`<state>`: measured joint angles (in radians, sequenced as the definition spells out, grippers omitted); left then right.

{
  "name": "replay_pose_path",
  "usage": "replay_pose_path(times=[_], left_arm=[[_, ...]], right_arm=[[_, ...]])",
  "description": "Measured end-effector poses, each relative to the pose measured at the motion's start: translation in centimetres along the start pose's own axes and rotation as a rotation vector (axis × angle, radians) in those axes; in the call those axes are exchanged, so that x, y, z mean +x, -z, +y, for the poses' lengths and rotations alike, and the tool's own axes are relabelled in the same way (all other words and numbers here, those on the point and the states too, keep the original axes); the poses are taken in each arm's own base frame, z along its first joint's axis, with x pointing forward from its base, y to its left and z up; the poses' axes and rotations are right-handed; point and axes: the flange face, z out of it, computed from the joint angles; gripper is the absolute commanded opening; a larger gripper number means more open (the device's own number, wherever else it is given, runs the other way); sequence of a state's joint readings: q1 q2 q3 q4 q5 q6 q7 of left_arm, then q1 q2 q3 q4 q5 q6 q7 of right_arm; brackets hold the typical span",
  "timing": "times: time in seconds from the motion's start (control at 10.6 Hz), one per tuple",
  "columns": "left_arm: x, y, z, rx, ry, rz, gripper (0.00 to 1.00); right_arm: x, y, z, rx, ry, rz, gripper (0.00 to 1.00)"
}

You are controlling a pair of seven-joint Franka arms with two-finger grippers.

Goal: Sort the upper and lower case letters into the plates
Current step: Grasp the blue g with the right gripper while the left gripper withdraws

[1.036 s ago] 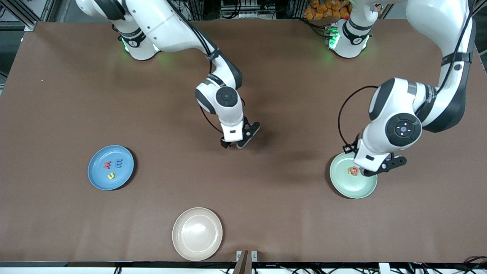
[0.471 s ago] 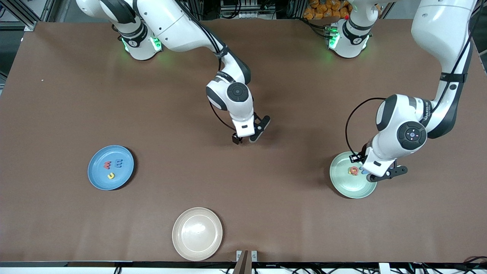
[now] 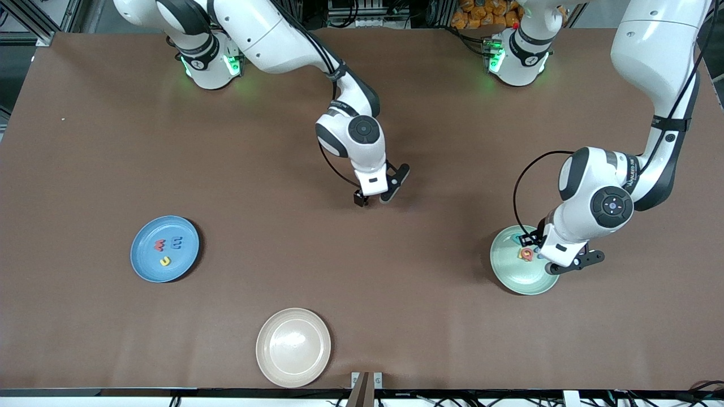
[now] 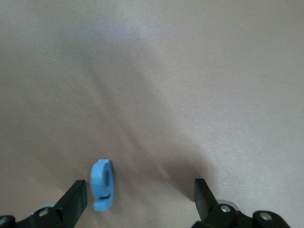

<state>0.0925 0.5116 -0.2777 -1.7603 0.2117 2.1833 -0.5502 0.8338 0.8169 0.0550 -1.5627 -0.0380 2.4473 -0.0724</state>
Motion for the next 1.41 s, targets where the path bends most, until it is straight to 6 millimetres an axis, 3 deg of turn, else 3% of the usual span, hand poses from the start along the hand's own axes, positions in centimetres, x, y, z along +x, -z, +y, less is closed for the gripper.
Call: replay_pose_path(times=[0.19,0.47,0.57,0.66,1.04,1.41], left_arm=[[-0.1,2.2,0.6,-0.008,-0.009,0.028,1.0],[-1.3,8.1,0.9,0.005,-0.019,0.067,1.0],[-1.8,9.9,0.8,0.01,-0.021,0.08,1.0],[-2.3,11.7,0.7,0.014,-0.02,0.095,1.0],[-3.3,17.6,0.3,0.028,-0.012,0.127,1.0],[-3.9,22.1,0.5,0.039,-0.008,0.124,1.0]], right_arm=[[0.1,0.1,0.0,0.01,-0.017,0.003,1.0],[0.4,0.2,-0.9,0.033,-0.029,0.01,1.0],[0.5,0.3,-1.4,0.039,-0.028,0.011,0.59],[0.5,0.3,-1.7,0.04,-0.025,0.012,0.01],[1.0,1.0,-1.7,0.042,-0.029,0.026,0.0],[1.4,1.5,-1.1,0.039,-0.08,0.038,0.0]])
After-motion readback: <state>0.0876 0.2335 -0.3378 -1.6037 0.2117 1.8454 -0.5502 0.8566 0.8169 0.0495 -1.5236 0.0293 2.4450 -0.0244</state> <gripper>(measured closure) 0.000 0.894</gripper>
